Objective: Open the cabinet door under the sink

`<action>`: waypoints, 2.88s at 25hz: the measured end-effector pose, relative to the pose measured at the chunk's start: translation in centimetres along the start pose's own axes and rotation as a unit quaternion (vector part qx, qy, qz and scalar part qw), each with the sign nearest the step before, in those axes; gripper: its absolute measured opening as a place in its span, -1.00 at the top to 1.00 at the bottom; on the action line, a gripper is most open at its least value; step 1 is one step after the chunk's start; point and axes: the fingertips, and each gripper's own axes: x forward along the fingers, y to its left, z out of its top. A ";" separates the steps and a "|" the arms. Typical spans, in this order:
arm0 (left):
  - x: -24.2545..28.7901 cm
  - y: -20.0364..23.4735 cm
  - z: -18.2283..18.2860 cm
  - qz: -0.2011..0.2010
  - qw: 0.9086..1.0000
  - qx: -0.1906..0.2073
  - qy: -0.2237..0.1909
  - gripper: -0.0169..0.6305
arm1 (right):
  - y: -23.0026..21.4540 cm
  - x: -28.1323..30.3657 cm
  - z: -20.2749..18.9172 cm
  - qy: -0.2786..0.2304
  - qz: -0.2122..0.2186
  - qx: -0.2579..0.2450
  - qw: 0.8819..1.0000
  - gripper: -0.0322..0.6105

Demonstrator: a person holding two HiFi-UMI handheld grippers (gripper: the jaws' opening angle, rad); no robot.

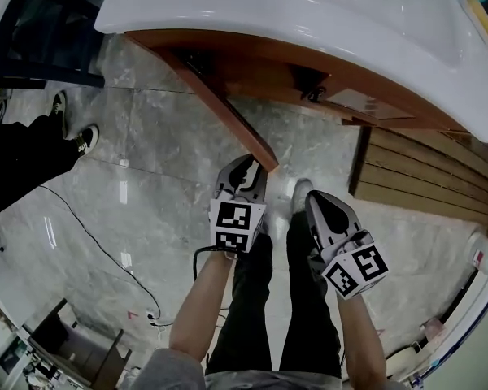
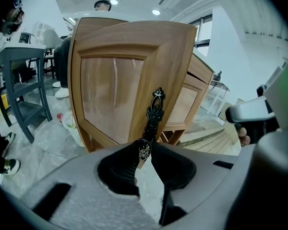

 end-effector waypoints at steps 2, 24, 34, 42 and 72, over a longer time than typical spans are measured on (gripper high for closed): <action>-0.1 -0.1 -0.2 -0.011 1.000 0.007 0.002 0.68 | 0.6 -0.6 -0.4 -0.006 -0.010 0.007 1.000 0.87; -0.6 0.6 -0.9 -0.018 1.000 0.013 0.019 0.68 | -0.3 0.7 0.1 -0.022 -0.013 0.049 0.998 0.87; -4.7 3.6 -3.3 -0.073 0.995 0.054 0.029 0.69 | 4.6 2.2 -3.5 -0.047 -0.051 0.067 0.995 0.87; -8.0 7.6 -5.1 -0.095 0.992 0.071 0.030 0.73 | 9.9 4.7 -5.7 -0.063 -0.062 0.067 0.994 0.87; -15.2 17.0 -6.6 0.046 0.995 0.041 0.078 0.92 | 17.6 -0.4 -7.9 -0.089 -0.078 0.077 0.990 0.87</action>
